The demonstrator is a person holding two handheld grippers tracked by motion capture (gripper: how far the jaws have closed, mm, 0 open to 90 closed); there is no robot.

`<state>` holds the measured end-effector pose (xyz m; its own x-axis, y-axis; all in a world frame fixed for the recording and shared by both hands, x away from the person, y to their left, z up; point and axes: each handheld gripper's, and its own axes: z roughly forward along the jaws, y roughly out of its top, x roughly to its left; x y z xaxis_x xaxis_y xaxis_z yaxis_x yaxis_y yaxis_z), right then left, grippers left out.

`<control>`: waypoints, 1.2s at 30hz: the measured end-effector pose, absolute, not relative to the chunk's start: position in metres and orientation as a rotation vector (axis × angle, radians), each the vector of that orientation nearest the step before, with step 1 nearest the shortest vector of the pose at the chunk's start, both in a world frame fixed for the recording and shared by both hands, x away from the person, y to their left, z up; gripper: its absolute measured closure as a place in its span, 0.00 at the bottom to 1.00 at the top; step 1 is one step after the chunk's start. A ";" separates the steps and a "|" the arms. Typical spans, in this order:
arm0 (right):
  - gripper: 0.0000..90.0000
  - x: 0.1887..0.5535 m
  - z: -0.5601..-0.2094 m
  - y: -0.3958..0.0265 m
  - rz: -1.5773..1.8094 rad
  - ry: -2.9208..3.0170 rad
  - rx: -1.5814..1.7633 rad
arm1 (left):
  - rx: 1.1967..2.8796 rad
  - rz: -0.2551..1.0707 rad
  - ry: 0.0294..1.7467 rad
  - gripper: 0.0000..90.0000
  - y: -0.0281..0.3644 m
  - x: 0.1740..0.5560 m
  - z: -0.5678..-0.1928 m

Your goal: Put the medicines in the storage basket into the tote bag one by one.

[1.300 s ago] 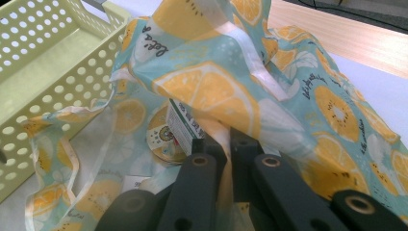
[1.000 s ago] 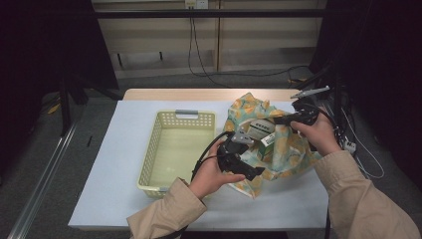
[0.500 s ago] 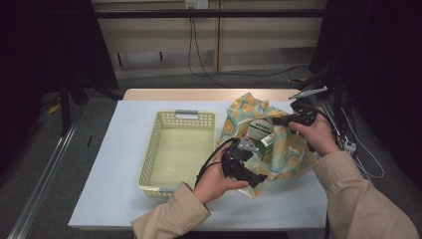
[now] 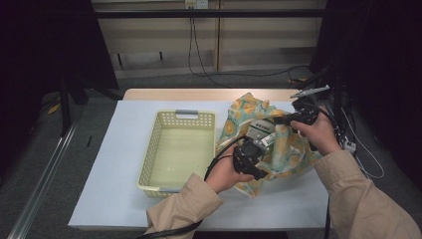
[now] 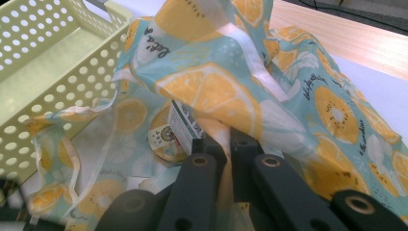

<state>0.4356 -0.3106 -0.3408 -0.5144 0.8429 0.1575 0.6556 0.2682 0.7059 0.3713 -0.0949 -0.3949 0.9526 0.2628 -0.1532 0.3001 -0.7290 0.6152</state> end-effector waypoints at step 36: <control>1.00 0.430 -0.288 -0.329 1.158 2.179 1.347 | 2.226 0.187 0.483 1.00 -0.048 0.415 -0.257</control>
